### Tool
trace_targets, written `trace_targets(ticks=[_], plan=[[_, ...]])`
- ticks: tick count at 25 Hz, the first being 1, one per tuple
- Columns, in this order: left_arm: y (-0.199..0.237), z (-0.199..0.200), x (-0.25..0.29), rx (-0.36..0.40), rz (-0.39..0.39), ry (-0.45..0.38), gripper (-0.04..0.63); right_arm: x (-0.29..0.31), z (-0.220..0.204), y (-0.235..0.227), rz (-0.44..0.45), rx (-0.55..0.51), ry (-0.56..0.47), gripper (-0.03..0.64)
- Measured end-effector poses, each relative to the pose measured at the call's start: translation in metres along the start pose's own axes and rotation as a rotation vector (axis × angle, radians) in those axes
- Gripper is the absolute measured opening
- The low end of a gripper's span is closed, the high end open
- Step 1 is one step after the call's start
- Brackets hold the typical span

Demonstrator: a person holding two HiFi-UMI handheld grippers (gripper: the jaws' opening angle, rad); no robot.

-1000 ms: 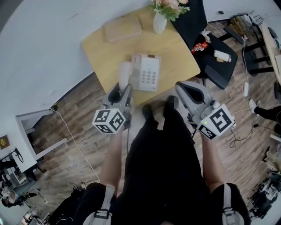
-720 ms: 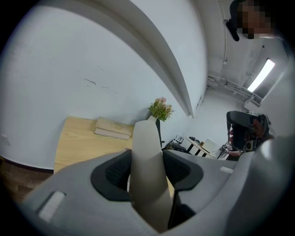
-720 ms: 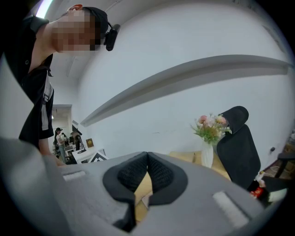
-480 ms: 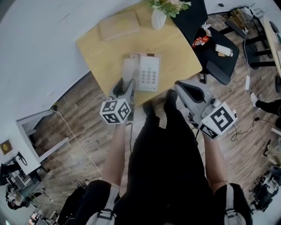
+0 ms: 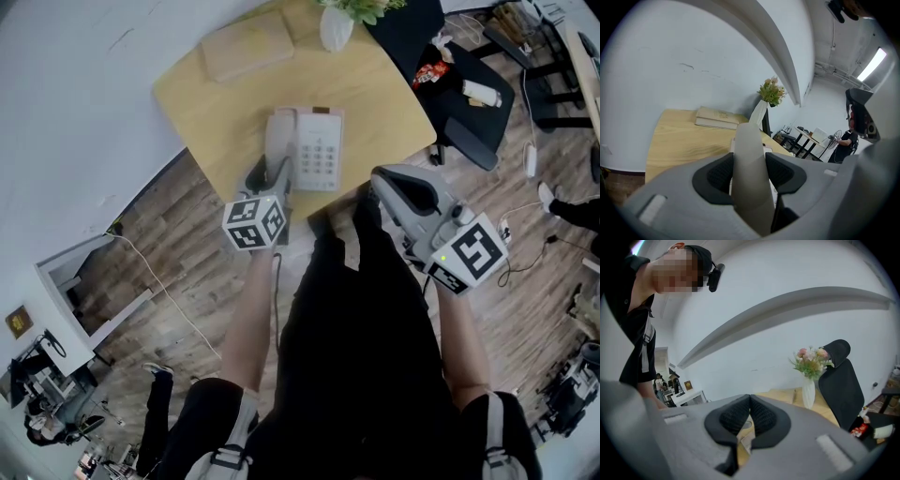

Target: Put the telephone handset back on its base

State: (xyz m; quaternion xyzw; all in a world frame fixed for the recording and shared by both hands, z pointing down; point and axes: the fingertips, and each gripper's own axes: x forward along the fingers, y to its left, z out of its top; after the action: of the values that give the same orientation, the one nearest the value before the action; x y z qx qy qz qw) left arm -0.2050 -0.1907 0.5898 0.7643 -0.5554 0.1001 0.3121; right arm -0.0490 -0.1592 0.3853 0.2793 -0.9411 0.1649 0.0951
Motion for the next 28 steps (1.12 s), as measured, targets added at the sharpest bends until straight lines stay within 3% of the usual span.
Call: trace_targets(ticks=[17, 28], plan=[[0.016, -0.020, 0.039, -0.033, 0.040, 0.063, 0.219, -0.003, -0.007, -0.024, -0.049, 0.026, 0.018, 0.003], [0.018, -0.024, 0.051, -0.010, 0.041, 0.072, 0.221, -0.004, -0.009, -0.029, -0.056, 0.032, 0.019, 0.003]])
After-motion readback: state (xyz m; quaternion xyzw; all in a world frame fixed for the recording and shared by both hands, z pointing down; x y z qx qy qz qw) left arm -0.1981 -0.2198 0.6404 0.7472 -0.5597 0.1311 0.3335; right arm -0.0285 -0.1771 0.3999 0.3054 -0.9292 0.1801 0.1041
